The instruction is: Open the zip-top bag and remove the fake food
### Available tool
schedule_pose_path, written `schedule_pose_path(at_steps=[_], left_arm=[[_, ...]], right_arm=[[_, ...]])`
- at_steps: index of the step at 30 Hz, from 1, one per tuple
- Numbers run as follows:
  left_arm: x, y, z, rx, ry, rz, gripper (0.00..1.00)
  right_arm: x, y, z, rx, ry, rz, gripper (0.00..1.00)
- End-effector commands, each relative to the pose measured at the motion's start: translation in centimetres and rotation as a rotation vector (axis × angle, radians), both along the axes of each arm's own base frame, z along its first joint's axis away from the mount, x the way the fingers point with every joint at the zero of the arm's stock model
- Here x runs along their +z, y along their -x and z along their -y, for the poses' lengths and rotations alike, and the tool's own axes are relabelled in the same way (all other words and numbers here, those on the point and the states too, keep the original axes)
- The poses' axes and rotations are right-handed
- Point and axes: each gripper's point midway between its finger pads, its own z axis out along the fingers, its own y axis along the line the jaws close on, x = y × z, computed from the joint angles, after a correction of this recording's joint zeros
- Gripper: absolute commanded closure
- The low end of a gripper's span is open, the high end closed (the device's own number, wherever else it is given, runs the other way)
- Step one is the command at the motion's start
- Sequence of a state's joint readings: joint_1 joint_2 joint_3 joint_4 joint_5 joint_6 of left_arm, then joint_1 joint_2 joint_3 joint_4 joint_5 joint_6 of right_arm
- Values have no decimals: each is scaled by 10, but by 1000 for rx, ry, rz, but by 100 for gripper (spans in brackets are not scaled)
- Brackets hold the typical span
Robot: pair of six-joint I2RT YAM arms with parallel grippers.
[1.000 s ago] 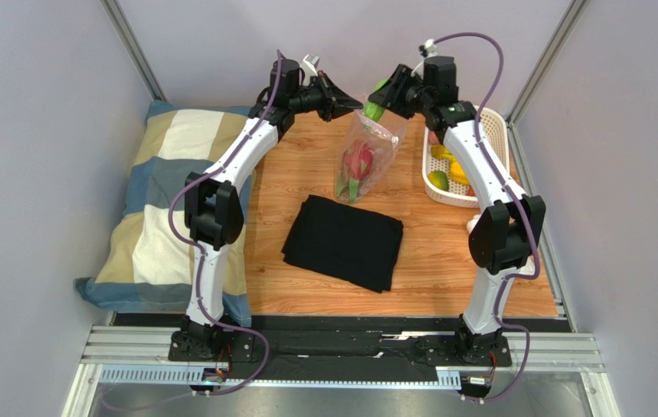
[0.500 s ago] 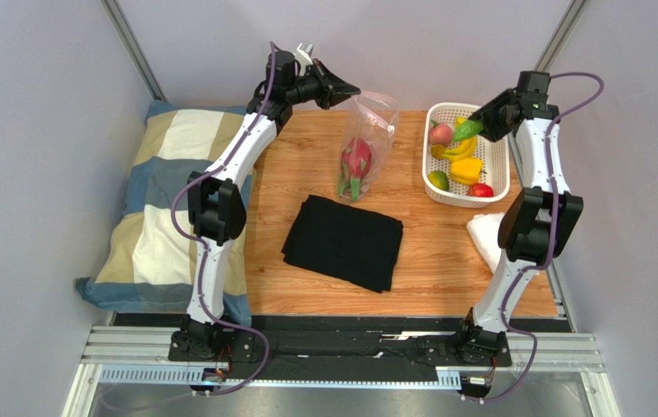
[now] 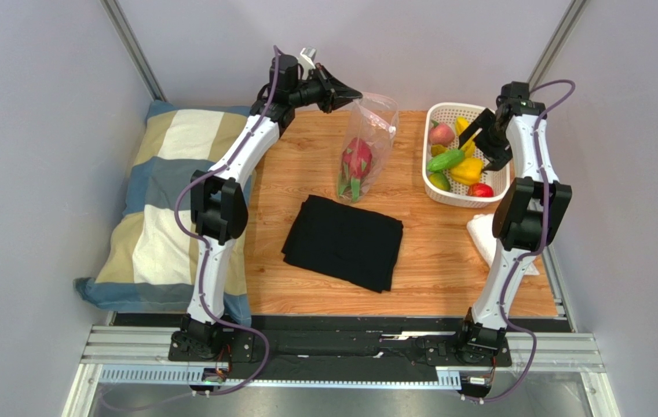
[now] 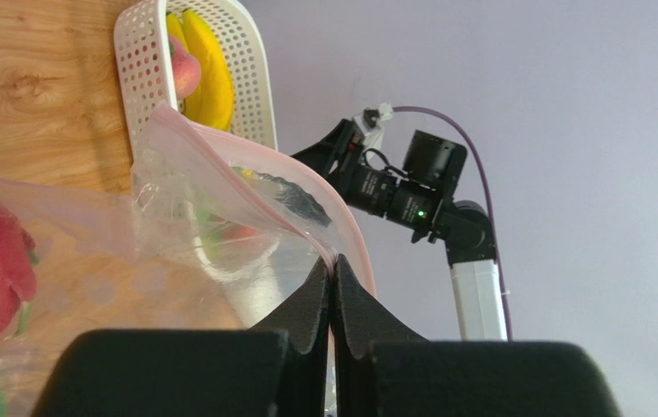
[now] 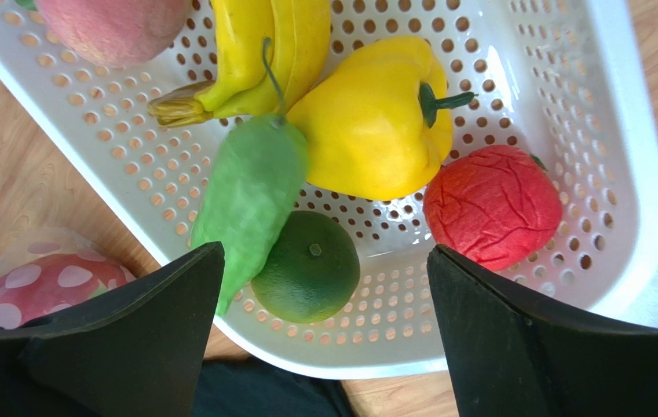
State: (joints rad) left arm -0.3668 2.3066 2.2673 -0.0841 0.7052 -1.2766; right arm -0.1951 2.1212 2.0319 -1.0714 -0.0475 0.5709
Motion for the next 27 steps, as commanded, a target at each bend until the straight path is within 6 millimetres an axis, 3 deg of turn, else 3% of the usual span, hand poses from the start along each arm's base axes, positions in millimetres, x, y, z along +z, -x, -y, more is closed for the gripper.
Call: schedule_pose_path(at_steps=[1, 5, 8, 9, 10, 11, 14, 17, 22, 27], left_arm=[[18, 19, 10, -52, 9, 53, 100], [14, 26, 13, -68, -16, 59, 100], [12, 32, 14, -77, -37, 65, 100], [11, 33, 15, -79, -41, 67, 100], [11, 34, 16, -83, -43, 67, 100], [14, 37, 17, -89, -43, 76, 100], [13, 43, 20, -101, -64, 83, 100], [13, 51, 26, -122, -81, 99, 100], [12, 58, 33, -141, -92, 103, 100], [18, 65, 36, -148, -94, 115, 100]], right_arm=[[79, -10, -14, 59, 83, 169, 9], [146, -24, -73, 184, 63, 369, 22], [189, -33, -138, 288, -1, 517, 34], [201, -33, -163, 324, -43, 551, 45], [196, -39, -177, 343, -76, 546, 53], [214, -37, -193, 381, -132, 588, 60], [211, -35, -230, 429, -214, 571, 76], [207, -32, -248, 452, -239, 558, 85], [176, -29, -259, 429, -253, 454, 100], [136, -21, -262, 424, -246, 310, 100]])
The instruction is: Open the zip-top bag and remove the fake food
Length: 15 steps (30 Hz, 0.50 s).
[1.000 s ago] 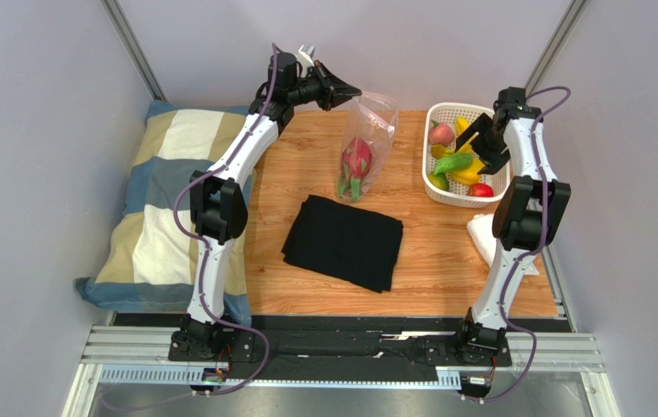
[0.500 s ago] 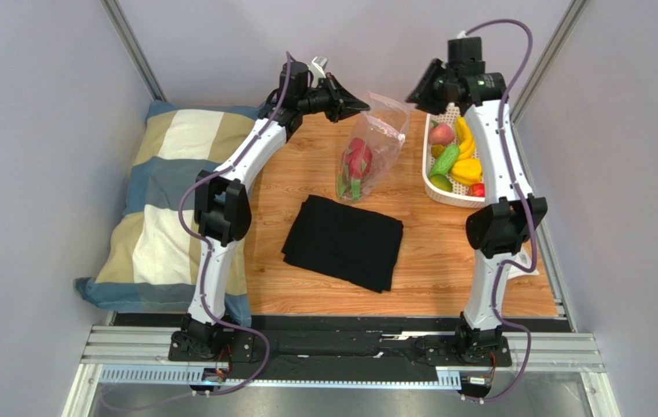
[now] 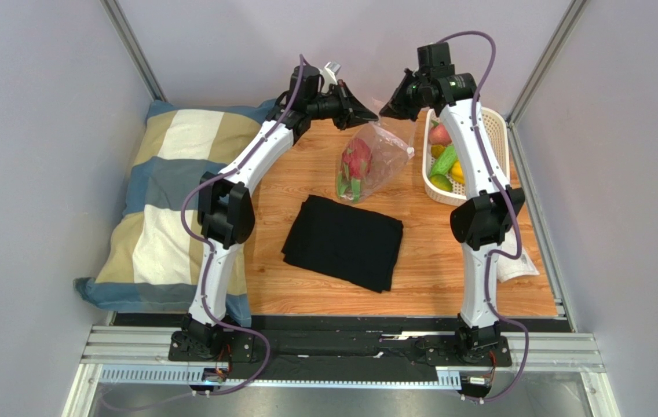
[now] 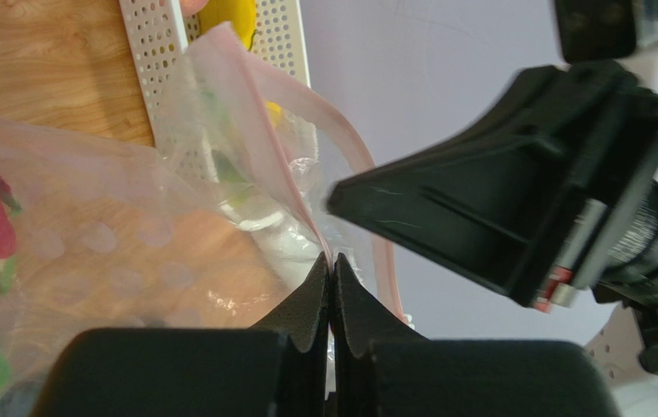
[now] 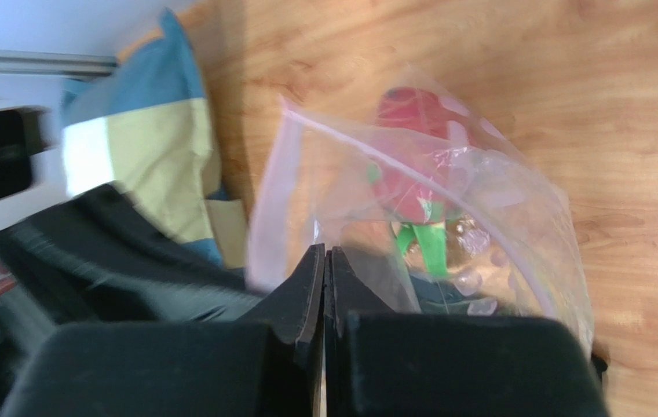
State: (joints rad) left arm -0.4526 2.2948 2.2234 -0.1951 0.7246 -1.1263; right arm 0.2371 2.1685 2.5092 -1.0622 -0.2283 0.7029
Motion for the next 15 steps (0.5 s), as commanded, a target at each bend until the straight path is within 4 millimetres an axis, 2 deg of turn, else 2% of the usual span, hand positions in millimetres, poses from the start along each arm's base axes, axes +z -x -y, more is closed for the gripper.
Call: schedule_pose_path(at_steps=[1, 4, 8, 12, 13, 15], left_arm=[[52, 23, -4, -26, 26, 104, 100], [51, 27, 0, -34, 25, 99, 100], [48, 36, 8, -54, 21, 93, 100], [49, 35, 8, -49, 17, 99, 100], [48, 34, 8, -47, 13, 97, 100], [48, 35, 9, -46, 16, 93, 100]], right_arm=[[-25, 11, -5, -3, 25, -114, 100], [-43, 15, -2, -18, 72, -158, 100], [-53, 20, -5, -31, 87, -197, 100], [-64, 29, -4, -91, 69, -264, 100], [-56, 32, -7, -88, 40, -257, 100], [-57, 34, -10, -112, 44, -255, 100]])
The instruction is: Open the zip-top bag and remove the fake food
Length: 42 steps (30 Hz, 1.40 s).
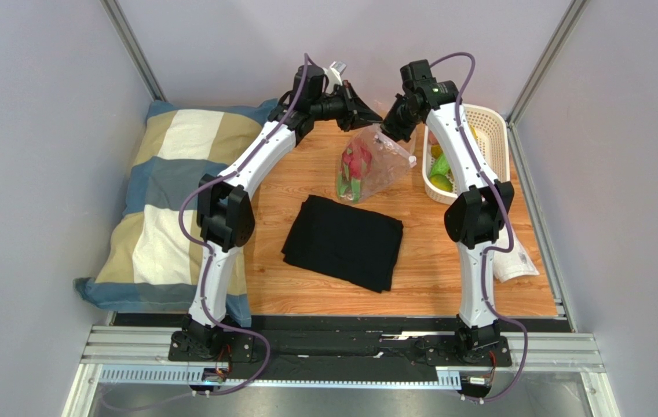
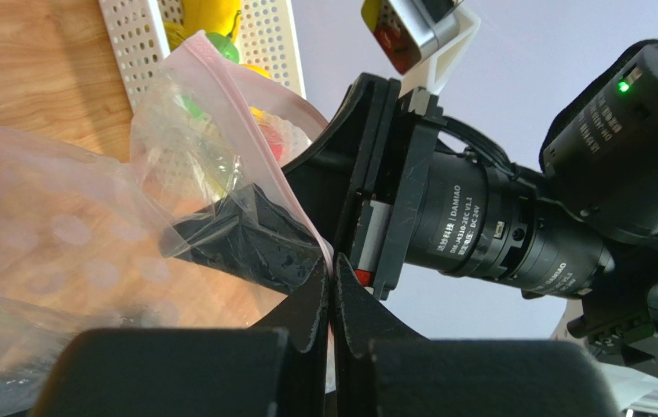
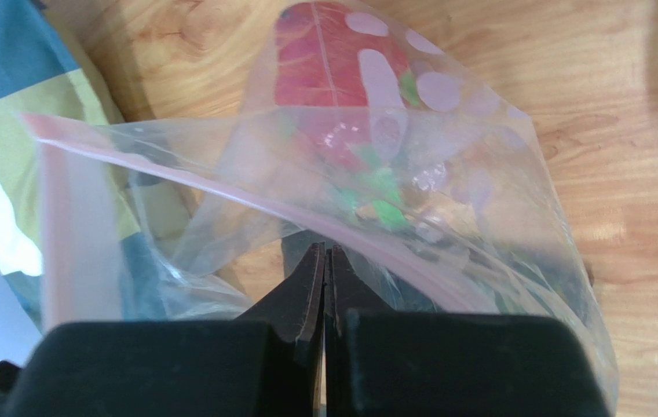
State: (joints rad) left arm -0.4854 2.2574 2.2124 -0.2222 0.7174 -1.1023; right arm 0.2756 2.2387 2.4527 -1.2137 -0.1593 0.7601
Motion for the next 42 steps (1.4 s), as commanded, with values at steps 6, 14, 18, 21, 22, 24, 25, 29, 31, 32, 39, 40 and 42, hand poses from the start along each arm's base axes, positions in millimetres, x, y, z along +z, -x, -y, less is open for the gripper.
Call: schedule_pose_path(at_steps=[6, 14, 18, 21, 22, 24, 25, 29, 31, 32, 39, 40, 42], left_arm=[[48, 12, -1, -10, 59, 78, 100], [60, -3, -9, 15, 96, 78, 100], [63, -8, -5, 22, 135, 59, 100], [68, -14, -2, 30, 170, 52, 100], [69, -16, -1, 31, 180, 41, 100], [72, -20, 0, 33, 206, 43, 100], [71, -21, 0, 36, 212, 35, 100], [63, -21, -2, 41, 178, 37, 100], [52, -23, -7, 55, 150, 32, 100], [55, -20, -9, 58, 148, 38, 100], [42, -18, -13, 59, 117, 24, 100], [43, -16, -13, 58, 116, 24, 100], [41, -14, -12, 53, 114, 24, 100]], right_arm=[[6, 23, -5, -88, -50, 2, 100], [-4, 28, -16, 125, -65, 96, 99], [-27, 24, -29, 231, -90, 63, 93], [-45, 14, -34, 271, -83, 53, 82], [-55, 10, -37, 278, -82, 46, 79], [-58, 3, -39, 284, -81, 54, 73], [-60, 0, -41, 292, -88, 59, 72], [-80, -5, -46, 303, -105, 30, 68], [-90, -2, -50, 306, -111, 16, 65], [-94, -2, -49, 304, -106, 12, 62], [-123, 0, -57, 293, -114, -25, 50], [-124, 0, -59, 298, -117, -21, 50], [-129, 0, -59, 300, -115, -22, 49]])
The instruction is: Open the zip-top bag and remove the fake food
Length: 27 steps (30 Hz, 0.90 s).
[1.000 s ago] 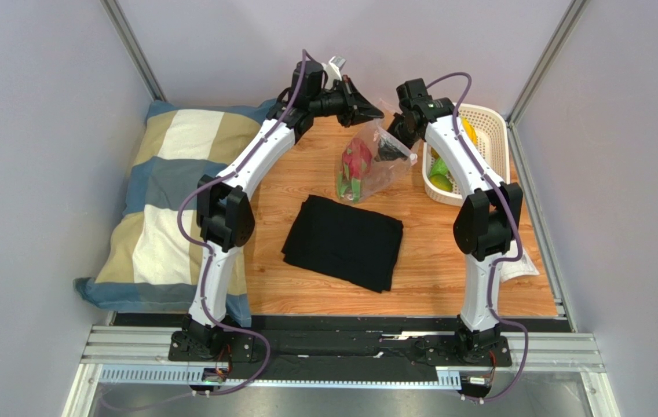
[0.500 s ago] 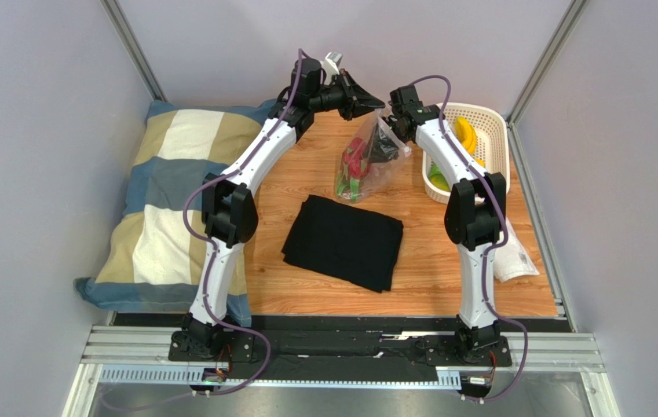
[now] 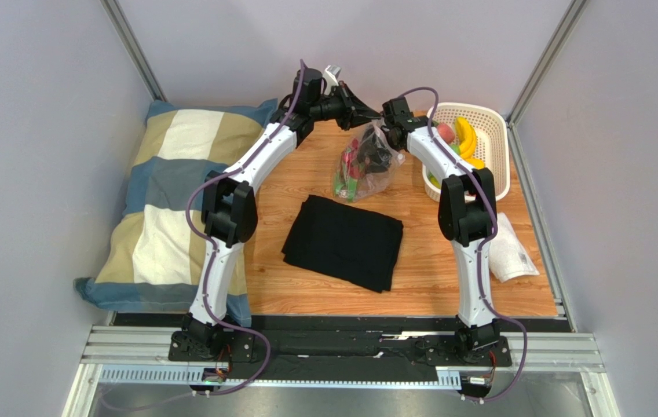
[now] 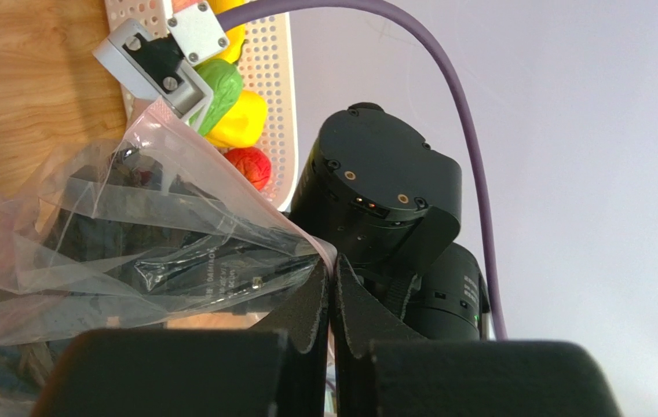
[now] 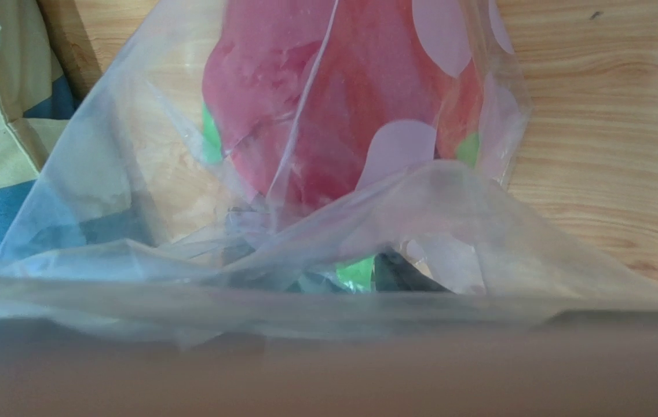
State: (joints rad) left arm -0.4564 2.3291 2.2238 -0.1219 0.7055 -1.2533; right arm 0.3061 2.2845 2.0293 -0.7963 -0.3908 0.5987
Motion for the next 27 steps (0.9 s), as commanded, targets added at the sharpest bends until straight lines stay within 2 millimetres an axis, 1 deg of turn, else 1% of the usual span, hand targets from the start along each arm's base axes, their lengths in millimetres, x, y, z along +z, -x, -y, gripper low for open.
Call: schedule_pose_path(at_steps=[1, 2, 3, 4, 5, 7, 9, 10, 11, 12, 14, 15, 17, 18, 20, 21, 22, 23, 24, 25, 27], left_arm=[[56, 17, -8, -9, 39, 127, 100], [55, 19, -7, -14, 36, 125, 100], [52, 19, -7, -18, 31, 121, 100], [53, 21, -7, -20, 31, 122, 100], [49, 23, -7, -23, 26, 117, 100], [49, 26, -7, -28, 21, 121, 100], [46, 28, -8, -31, 13, 120, 100], [49, 29, -9, -31, 14, 127, 100], [45, 30, -9, -33, 7, 117, 100], [47, 31, -10, -34, 5, 125, 100], [47, 32, -11, -38, 2, 125, 100], [47, 33, -11, -42, 0, 128, 100], [49, 34, -13, -42, 0, 132, 100], [50, 35, -14, -41, -3, 136, 100], [47, 34, -16, -36, -9, 131, 100], [46, 33, -18, -31, -9, 126, 100], [45, 32, -20, -28, -10, 124, 100], [40, 30, -22, -22, -15, 111, 100], [41, 30, -24, -19, -14, 113, 100], [40, 29, -26, -15, -16, 113, 100], [38, 25, -29, -1, -19, 109, 100]], right_arm=[[-17, -6, -9, 11, -15, 10, 49], [-20, -6, -9, 15, -5, 15, 50], [-21, -8, -6, 4, 10, 25, 54], [-18, -14, -5, -2, 9, 60, 56], [-20, -13, -4, -1, 13, 65, 58], [-19, -19, -1, -10, 33, 101, 67], [-17, -23, 0, -14, 40, 121, 71], [-17, -26, 0, -14, 43, 133, 72], [-19, -28, 2, -22, 56, 139, 72], [-20, -30, 5, -24, 60, 140, 76], [-21, -33, 8, -35, 69, 143, 77], [-20, -35, 9, -36, 69, 148, 81], [-19, -38, 12, -26, 84, 169, 85], [-13, -41, 13, -22, 86, 185, 94], [-9, -44, 17, -23, 104, 206, 100], [-6, -45, 17, -19, 103, 214, 100], [2, -47, 16, -13, 101, 231, 100], [6, -48, 18, -9, 120, 239, 100], [8, -42, 20, -3, 128, 216, 100], [20, -44, 19, -2, 120, 235, 100], [33, -39, 19, 6, 121, 241, 100]])
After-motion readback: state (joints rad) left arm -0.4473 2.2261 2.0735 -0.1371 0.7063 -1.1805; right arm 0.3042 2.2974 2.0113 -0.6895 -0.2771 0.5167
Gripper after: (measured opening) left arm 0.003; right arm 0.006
